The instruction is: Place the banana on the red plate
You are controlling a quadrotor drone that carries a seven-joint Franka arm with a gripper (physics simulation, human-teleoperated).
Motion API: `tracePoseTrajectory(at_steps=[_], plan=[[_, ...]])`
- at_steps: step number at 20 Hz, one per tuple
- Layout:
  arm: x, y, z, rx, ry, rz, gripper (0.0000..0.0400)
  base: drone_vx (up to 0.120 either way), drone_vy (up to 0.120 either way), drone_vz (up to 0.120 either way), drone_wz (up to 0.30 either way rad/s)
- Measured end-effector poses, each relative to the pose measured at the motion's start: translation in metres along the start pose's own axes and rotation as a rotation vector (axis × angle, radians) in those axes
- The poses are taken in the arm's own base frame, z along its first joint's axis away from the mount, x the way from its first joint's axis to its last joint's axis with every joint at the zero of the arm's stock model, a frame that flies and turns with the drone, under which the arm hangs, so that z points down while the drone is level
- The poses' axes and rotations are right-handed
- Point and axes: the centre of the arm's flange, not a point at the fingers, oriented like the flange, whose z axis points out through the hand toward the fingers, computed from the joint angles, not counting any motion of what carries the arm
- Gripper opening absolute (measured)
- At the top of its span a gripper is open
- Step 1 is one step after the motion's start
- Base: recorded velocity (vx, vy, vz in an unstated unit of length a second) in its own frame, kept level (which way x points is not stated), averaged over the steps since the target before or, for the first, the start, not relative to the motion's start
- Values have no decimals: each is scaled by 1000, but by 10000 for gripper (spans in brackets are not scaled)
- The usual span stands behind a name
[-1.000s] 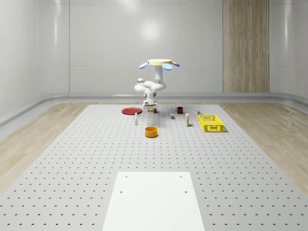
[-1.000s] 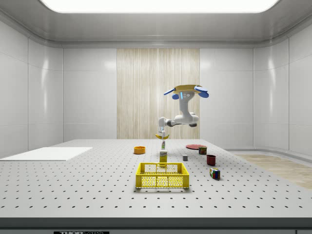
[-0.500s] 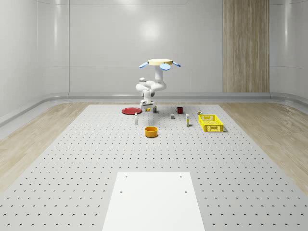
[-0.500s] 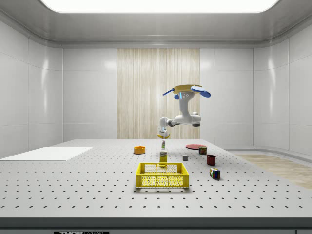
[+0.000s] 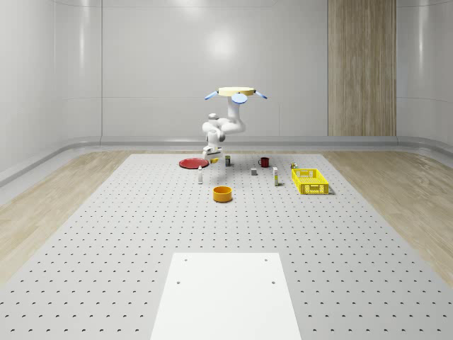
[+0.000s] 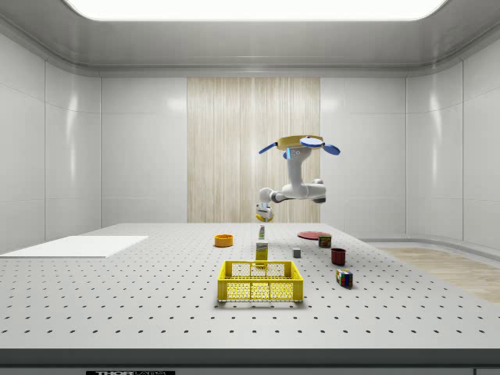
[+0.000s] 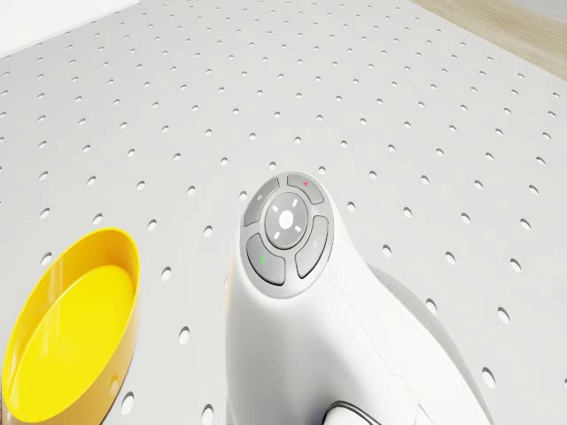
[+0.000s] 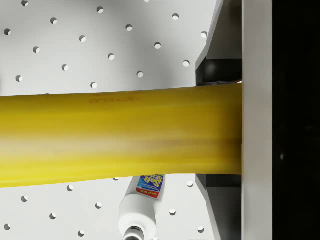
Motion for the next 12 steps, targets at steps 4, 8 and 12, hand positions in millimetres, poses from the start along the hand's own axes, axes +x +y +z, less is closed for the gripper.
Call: tracePoseTrajectory(at_steps=[4, 8, 12], plan=[[0, 0, 0, 0, 0, -120, 193, 0, 0, 0, -300], [0, 0, 0, 1, 1, -240, 193, 0, 0, 0, -300], [0, 0, 0, 2, 1, -360, 193, 0, 0, 0, -300]])
